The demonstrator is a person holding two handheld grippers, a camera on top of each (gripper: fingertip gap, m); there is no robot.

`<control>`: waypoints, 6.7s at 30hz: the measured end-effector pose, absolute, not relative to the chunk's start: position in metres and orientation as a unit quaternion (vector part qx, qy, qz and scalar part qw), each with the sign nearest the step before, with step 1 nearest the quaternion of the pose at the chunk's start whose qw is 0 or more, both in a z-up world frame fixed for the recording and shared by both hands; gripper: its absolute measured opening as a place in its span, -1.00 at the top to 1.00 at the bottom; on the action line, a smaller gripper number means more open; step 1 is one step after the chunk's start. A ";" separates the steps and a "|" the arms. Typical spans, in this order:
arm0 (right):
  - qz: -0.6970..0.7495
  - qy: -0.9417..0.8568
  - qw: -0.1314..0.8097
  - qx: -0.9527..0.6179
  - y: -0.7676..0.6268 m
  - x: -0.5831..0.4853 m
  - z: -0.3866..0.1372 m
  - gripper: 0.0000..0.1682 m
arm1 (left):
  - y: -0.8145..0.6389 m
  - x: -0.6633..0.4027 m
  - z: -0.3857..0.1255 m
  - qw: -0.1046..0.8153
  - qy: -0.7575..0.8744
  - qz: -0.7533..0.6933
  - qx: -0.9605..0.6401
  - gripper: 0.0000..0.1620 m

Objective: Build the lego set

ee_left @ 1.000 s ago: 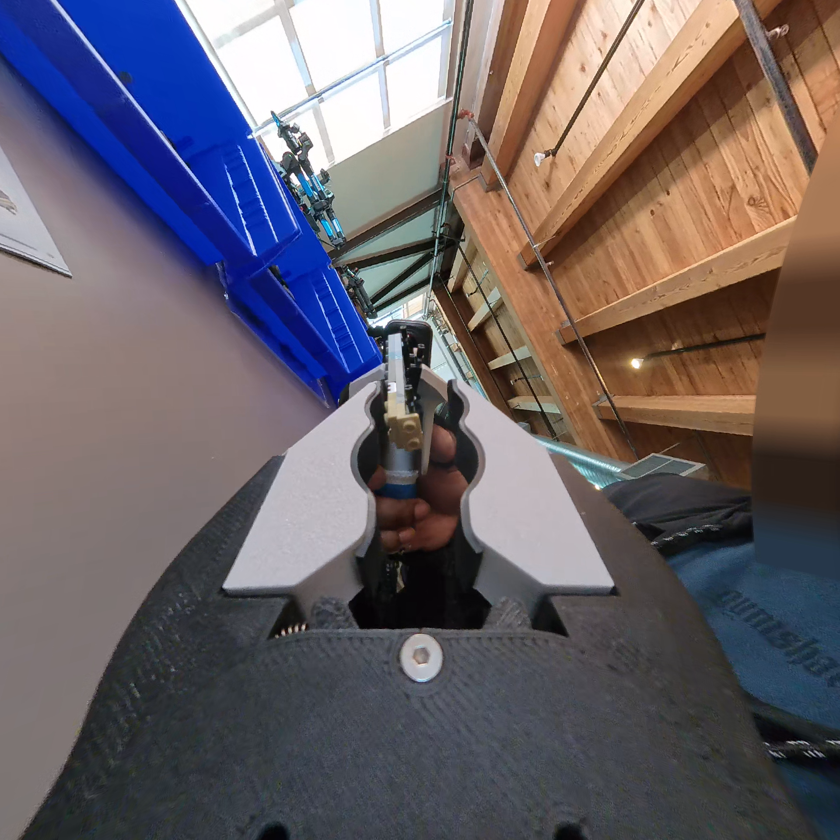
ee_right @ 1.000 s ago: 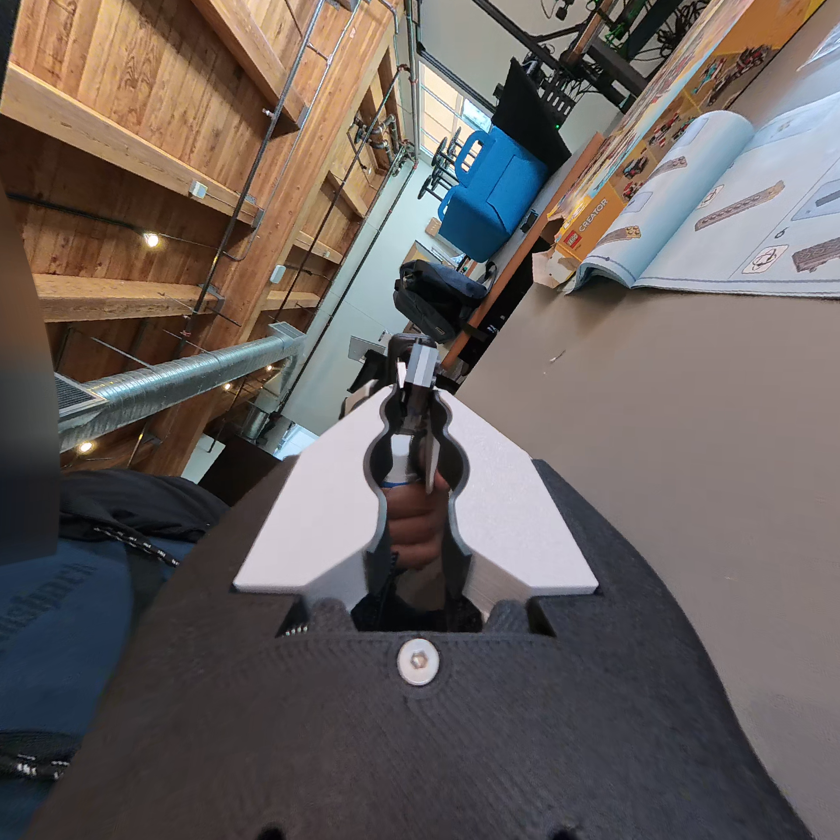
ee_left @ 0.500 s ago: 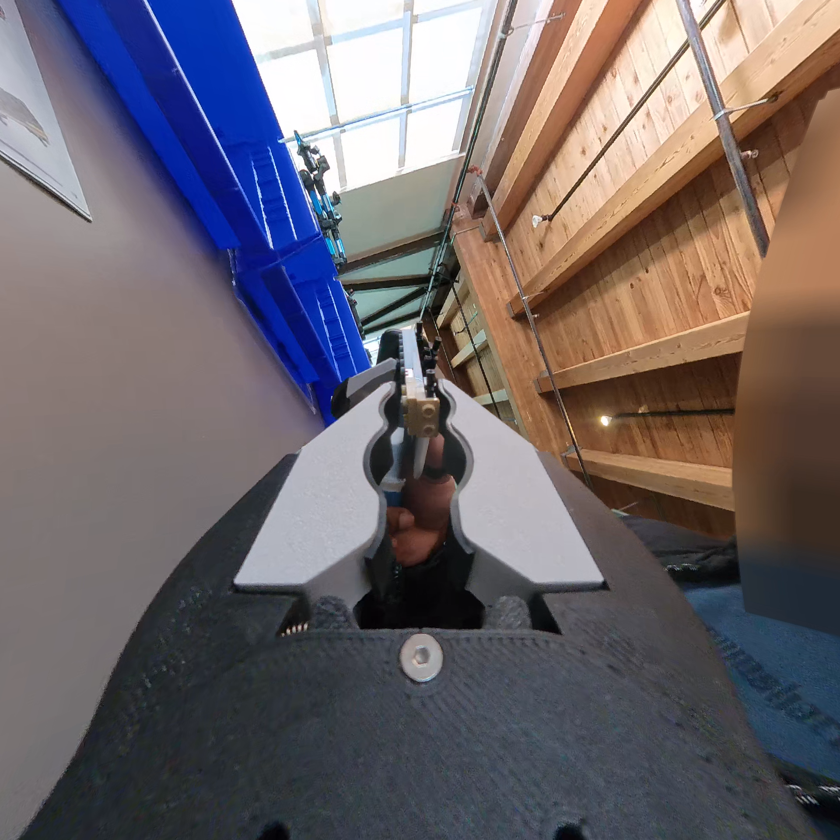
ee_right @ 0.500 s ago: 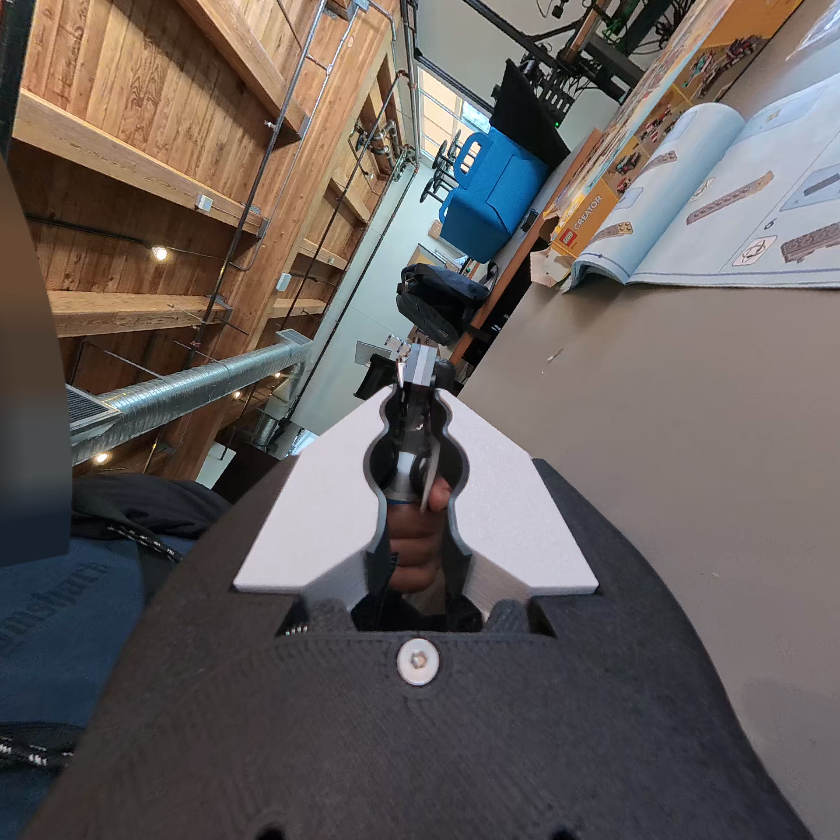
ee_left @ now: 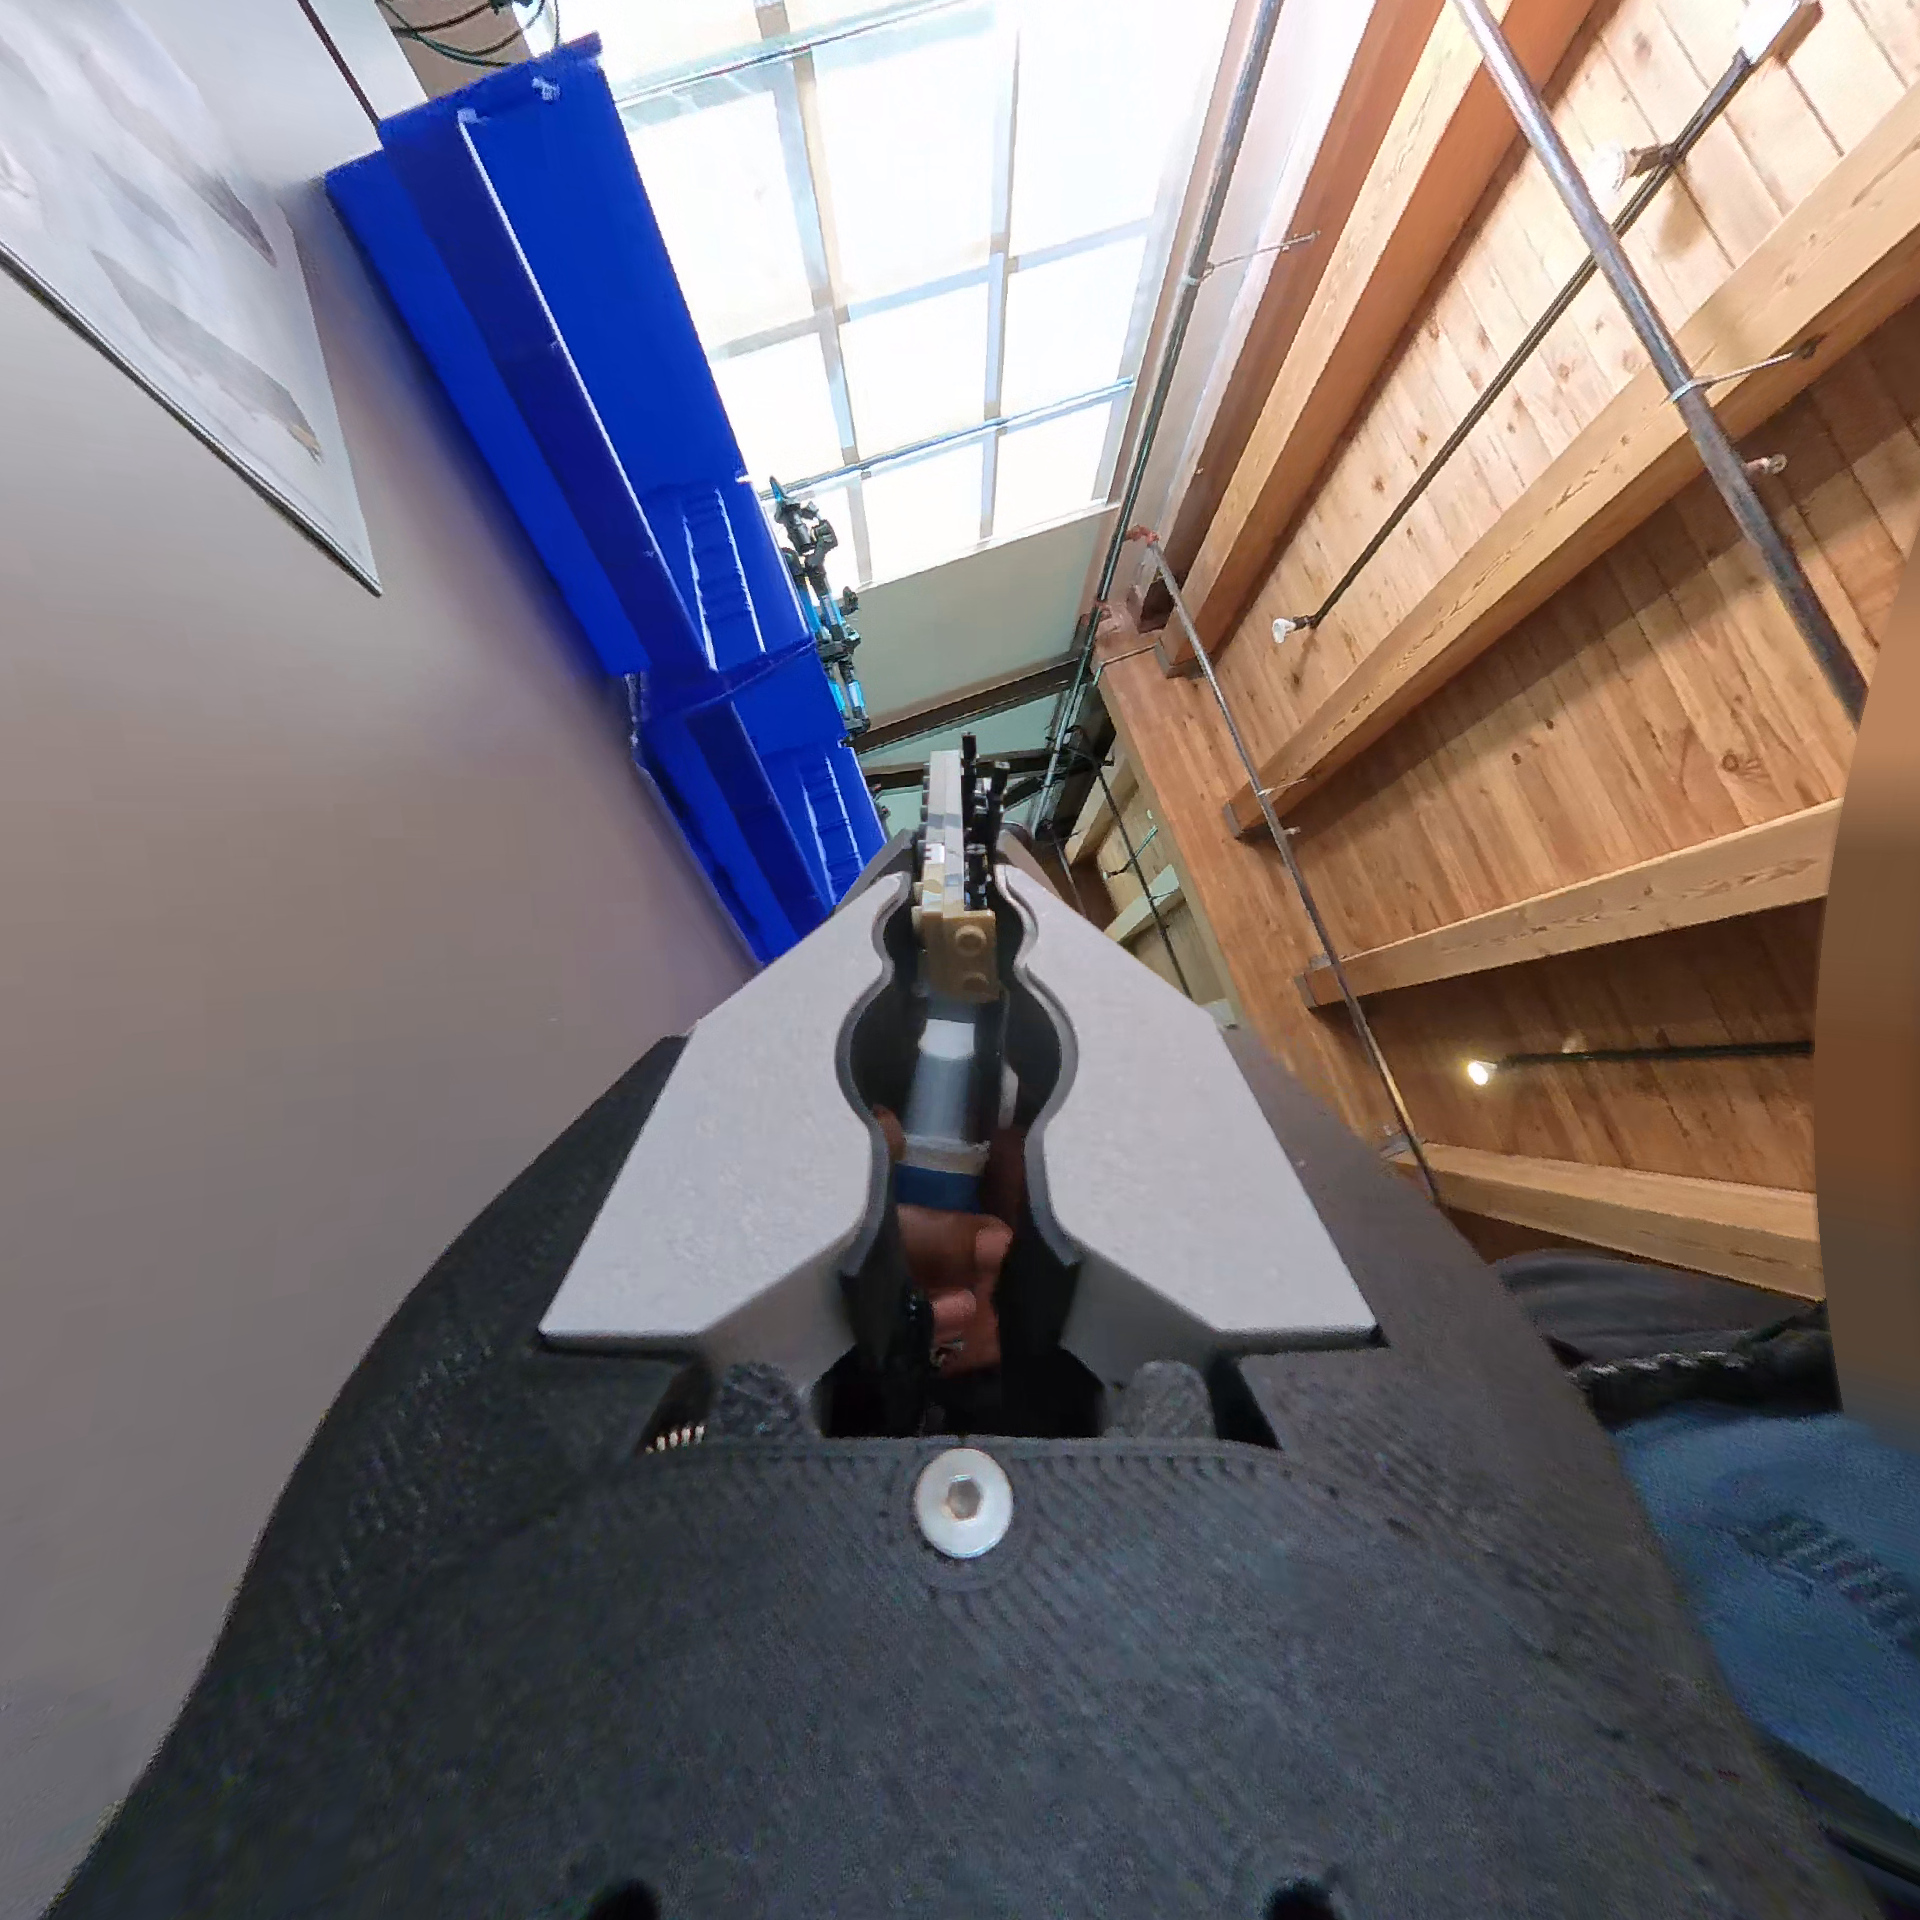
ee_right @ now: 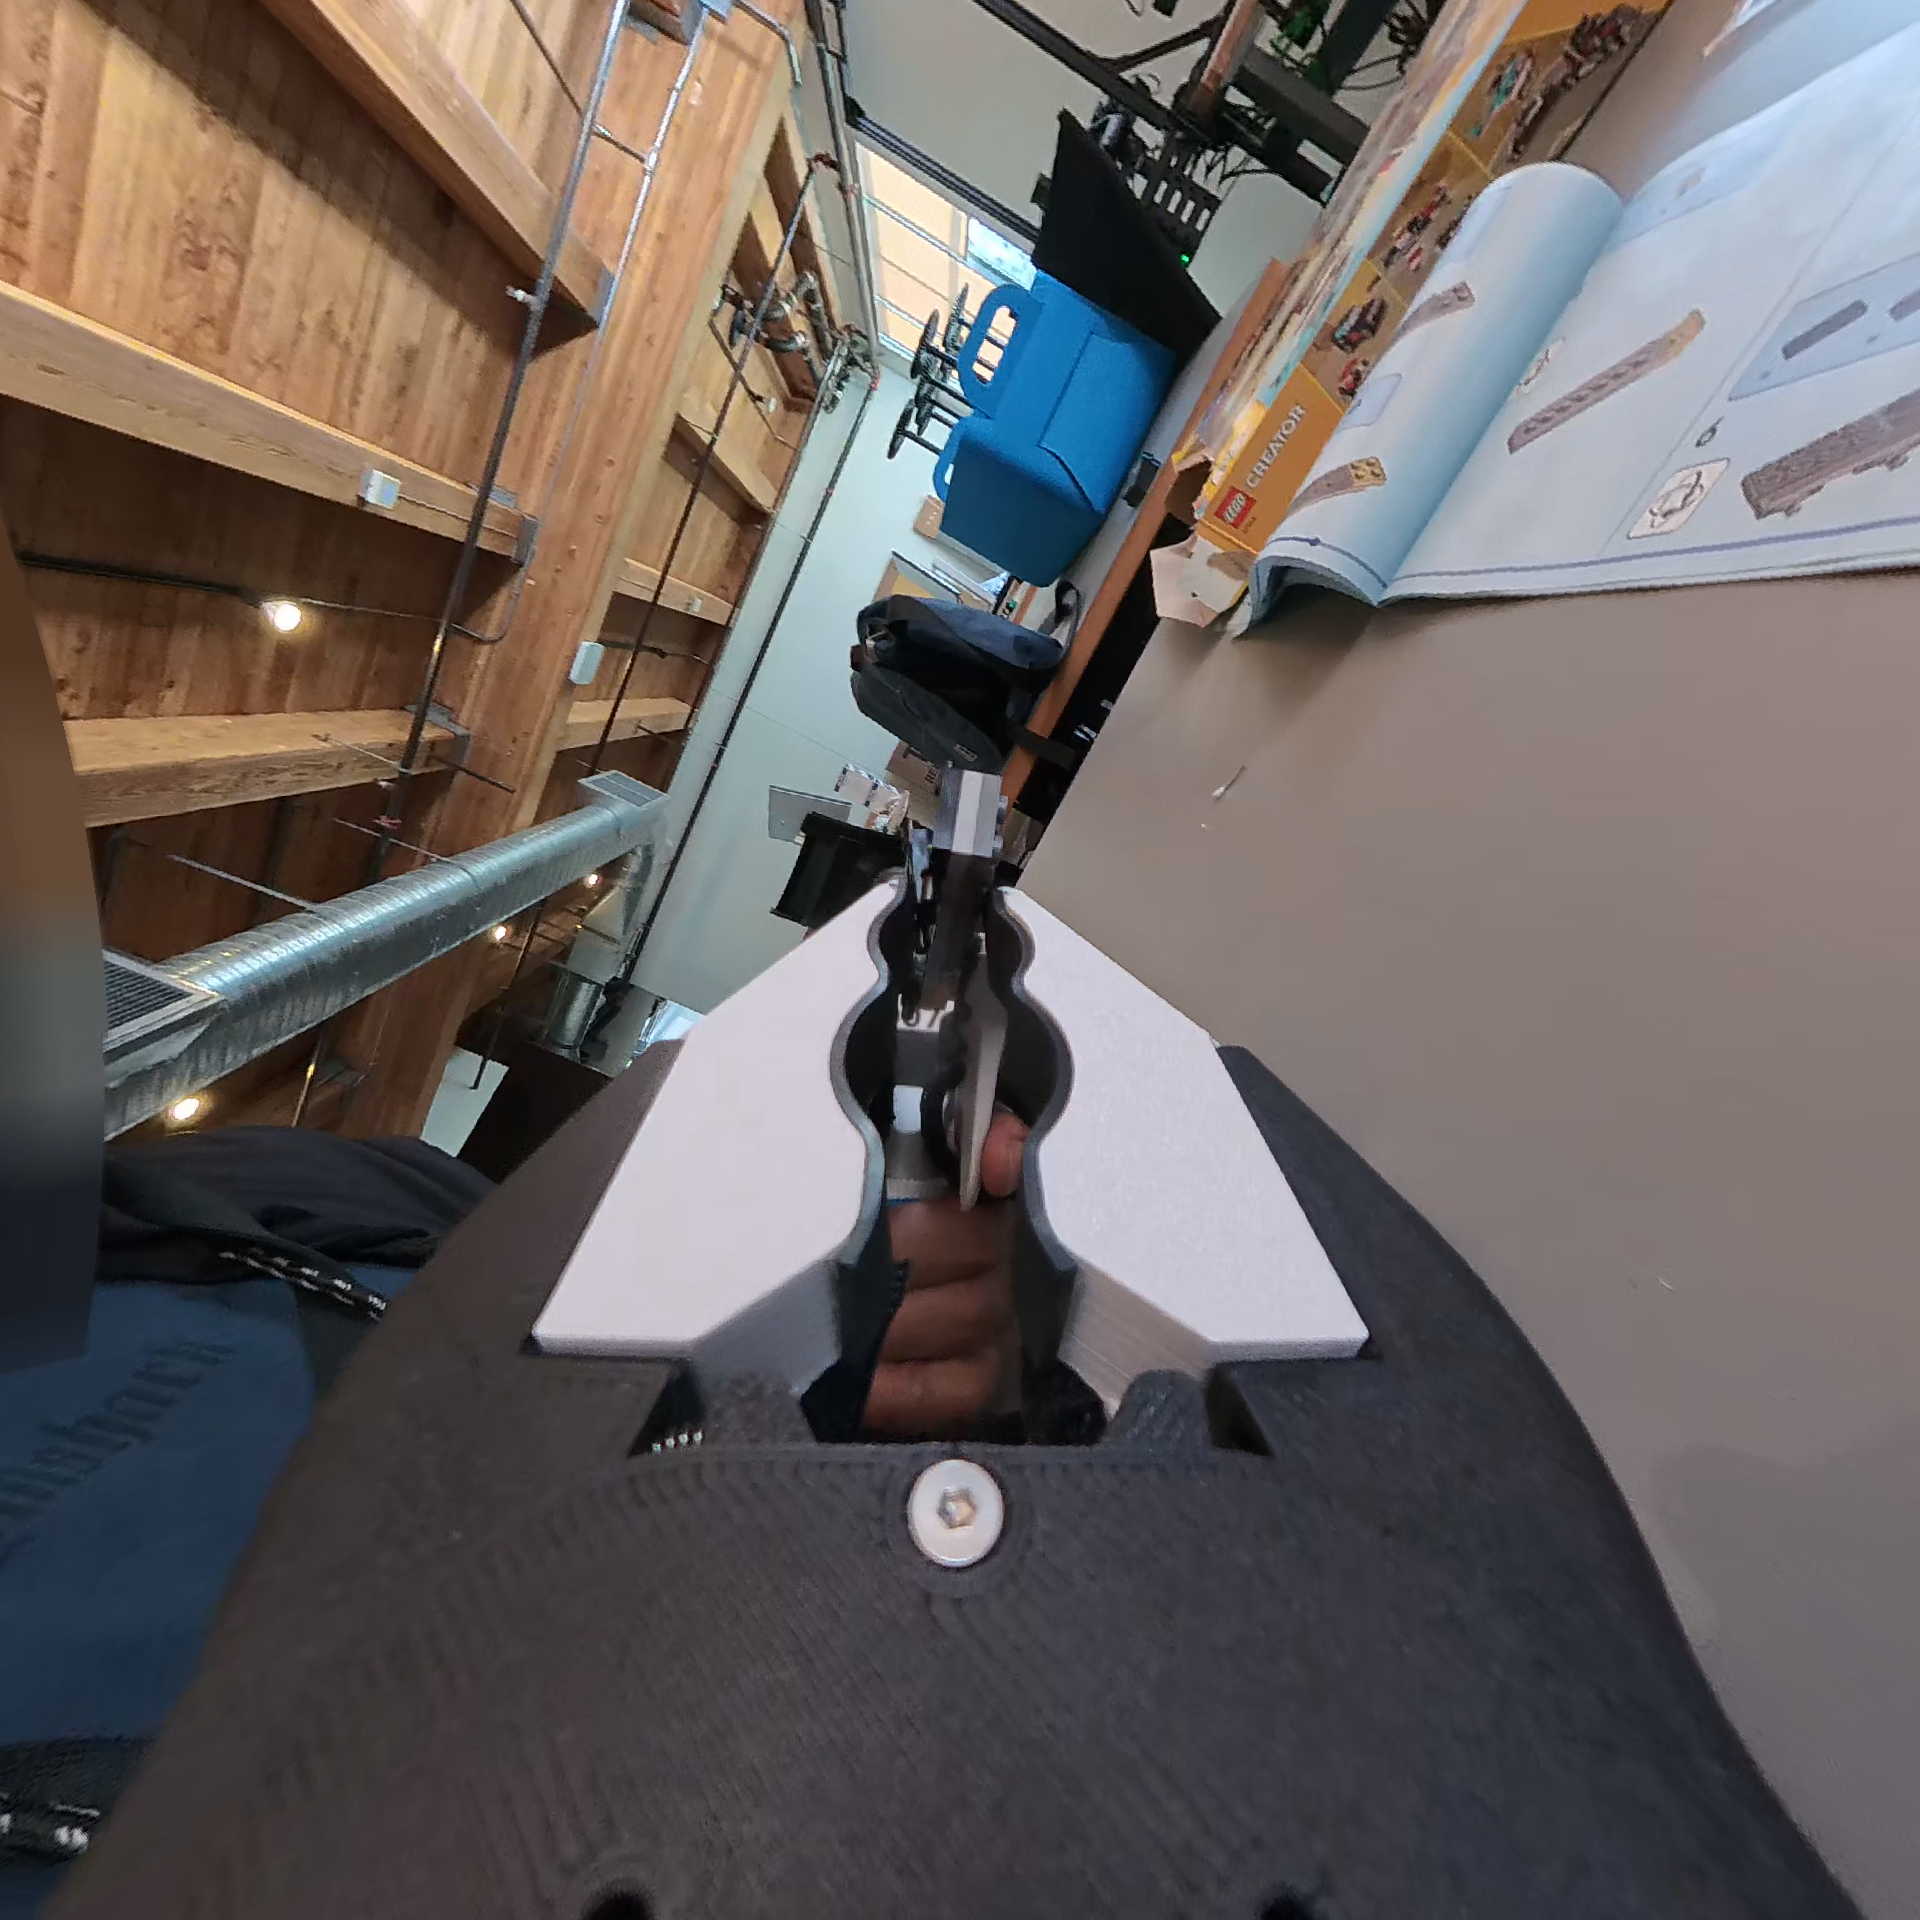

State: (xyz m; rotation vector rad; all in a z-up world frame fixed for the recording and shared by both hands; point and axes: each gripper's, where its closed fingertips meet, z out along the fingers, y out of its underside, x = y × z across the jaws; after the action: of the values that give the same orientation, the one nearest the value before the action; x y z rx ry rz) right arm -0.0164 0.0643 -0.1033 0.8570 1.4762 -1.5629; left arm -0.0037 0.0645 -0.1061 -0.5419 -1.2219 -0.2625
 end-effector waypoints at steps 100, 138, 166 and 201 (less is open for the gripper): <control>-0.681 0.464 0.430 0.369 0.053 -0.006 -0.073 0.84 | 0.059 0.007 -0.079 0.781 -0.505 0.101 -0.353 0.85; -0.637 0.456 0.492 0.379 0.056 -0.006 -0.072 0.82 | 0.060 0.008 -0.076 0.777 -0.495 0.117 -0.372 0.87; -0.635 0.475 0.480 0.376 0.054 -0.001 -0.072 0.85 | 0.062 0.010 -0.076 0.781 -0.492 0.101 -0.373 0.86; -0.632 0.504 0.416 0.416 0.057 -0.012 -0.095 0.87 | 0.066 0.002 -0.093 0.788 -0.515 -0.044 -0.333 0.71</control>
State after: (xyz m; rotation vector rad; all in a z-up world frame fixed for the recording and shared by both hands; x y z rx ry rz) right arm -0.0124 0.0575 -0.0947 1.0437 1.2663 -1.5878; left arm 0.0022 0.0664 -0.0927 -0.7183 -1.1094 -0.0948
